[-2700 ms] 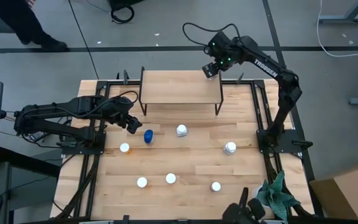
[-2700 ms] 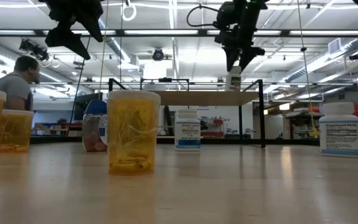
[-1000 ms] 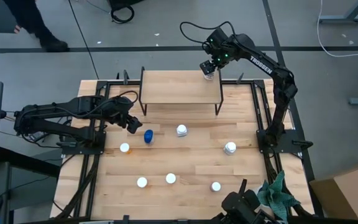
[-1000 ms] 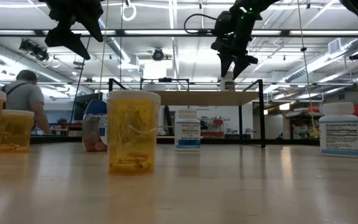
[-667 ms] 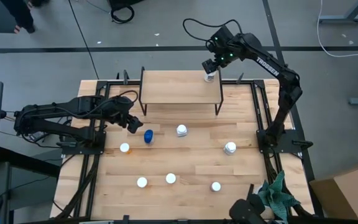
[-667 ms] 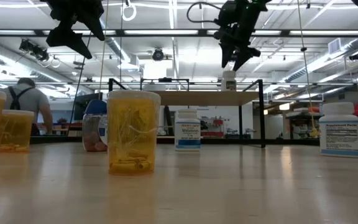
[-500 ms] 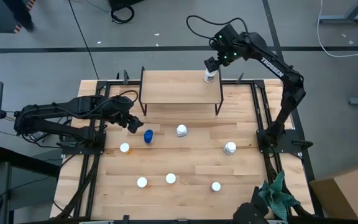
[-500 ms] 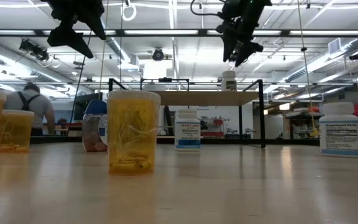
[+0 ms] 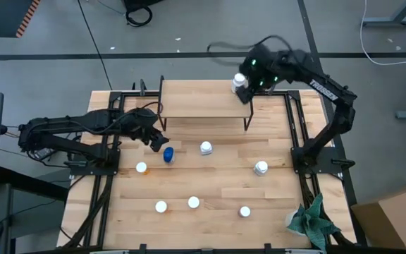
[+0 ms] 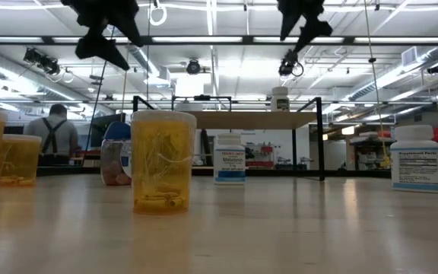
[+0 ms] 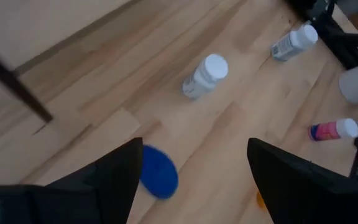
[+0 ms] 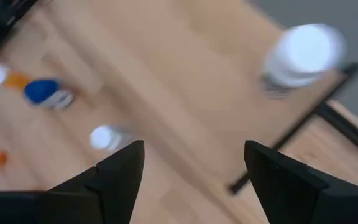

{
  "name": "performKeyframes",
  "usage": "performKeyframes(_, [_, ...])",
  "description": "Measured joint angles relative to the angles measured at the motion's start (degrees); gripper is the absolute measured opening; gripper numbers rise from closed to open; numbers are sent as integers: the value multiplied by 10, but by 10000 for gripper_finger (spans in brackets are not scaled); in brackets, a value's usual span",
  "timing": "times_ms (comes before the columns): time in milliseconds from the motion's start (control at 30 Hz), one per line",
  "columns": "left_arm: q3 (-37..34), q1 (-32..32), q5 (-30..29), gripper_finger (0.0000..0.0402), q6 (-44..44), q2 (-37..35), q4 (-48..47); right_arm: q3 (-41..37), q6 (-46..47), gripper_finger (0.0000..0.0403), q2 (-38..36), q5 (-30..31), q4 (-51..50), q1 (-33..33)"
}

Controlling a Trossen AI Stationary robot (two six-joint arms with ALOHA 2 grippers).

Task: Pick and place medicine bottles onto shelf by color
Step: Put the left white blue medicine bottle on the shelf

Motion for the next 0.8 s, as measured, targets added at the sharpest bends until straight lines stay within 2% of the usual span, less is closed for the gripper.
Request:
performKeyframes(100, [-1, -4, 1, 293, 34, 32, 31, 0, 19, 284, 1, 28, -3, 70])
performKeyframes(367, [0, -31, 1, 293, 246, 129, 263, 0, 136, 284, -30, 118, -65, 196])
performKeyframes(600, [-1, -31, -11, 293, 296, 244, 333, 0, 263, 284, -66, 214, -65, 285])
performKeyframes(800, [-1, -40, -16, 300, 345, 315, 408, 0, 317, 284, -65, 237, -68, 329])
